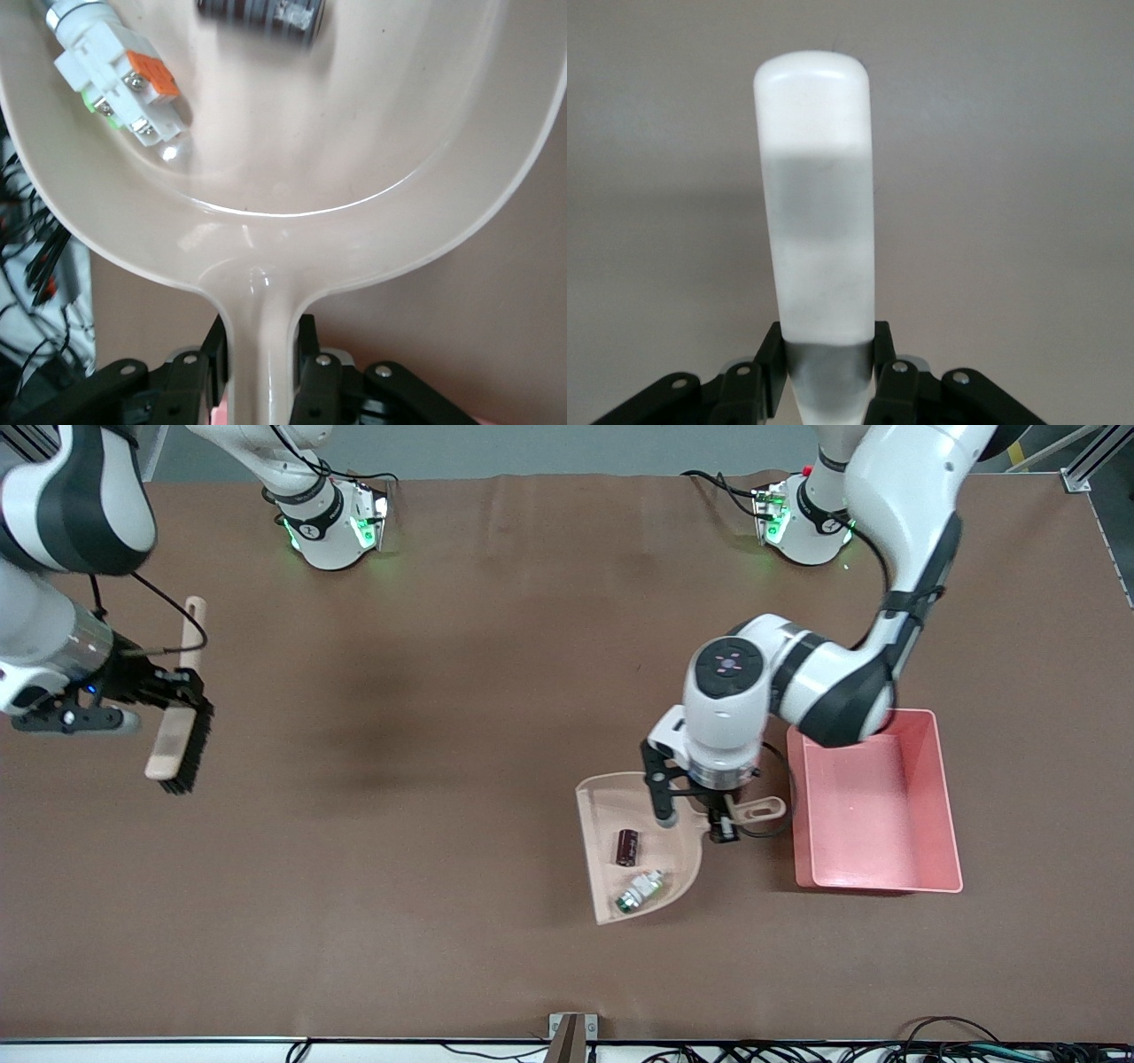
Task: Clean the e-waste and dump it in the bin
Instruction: 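Carry the dustpan to the bin with the left gripper while the right gripper withdraws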
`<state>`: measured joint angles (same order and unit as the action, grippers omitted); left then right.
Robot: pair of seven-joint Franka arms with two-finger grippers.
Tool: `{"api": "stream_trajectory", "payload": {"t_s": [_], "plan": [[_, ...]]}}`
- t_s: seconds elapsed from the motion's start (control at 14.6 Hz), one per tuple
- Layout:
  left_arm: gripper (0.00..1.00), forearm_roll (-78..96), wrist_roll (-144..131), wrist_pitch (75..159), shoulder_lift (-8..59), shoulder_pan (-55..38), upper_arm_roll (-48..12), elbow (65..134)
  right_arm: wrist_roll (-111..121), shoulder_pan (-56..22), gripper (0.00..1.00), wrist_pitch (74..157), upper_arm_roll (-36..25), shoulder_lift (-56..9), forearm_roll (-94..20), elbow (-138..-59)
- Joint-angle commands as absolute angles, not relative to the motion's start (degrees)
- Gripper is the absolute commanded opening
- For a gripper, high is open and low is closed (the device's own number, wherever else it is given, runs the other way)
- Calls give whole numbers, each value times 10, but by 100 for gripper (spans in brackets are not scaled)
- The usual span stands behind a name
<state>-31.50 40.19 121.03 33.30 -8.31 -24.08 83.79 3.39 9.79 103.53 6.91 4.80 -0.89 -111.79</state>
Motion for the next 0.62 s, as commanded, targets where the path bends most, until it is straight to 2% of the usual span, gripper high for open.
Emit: {"api": "stream_trajectory", "payload": {"t_s": [0.0, 0.21, 0.34, 0.55], "plan": [[2, -302, 463, 1203, 301, 3, -285, 859, 43, 121, 0, 1006, 80, 97, -2, -1130], [1, -302, 518, 1203, 287, 130, -357, 888, 40, 120, 0, 936, 81, 93, -3, -1046], [1, -303, 563, 1181, 287, 215, -403, 899, 41, 123, 1, 925, 81, 65, -3, -990], [1, -304, 648, 1148, 286, 280, -426, 903, 39, 122, 3, 902, 81, 42, -3, -959]]}}
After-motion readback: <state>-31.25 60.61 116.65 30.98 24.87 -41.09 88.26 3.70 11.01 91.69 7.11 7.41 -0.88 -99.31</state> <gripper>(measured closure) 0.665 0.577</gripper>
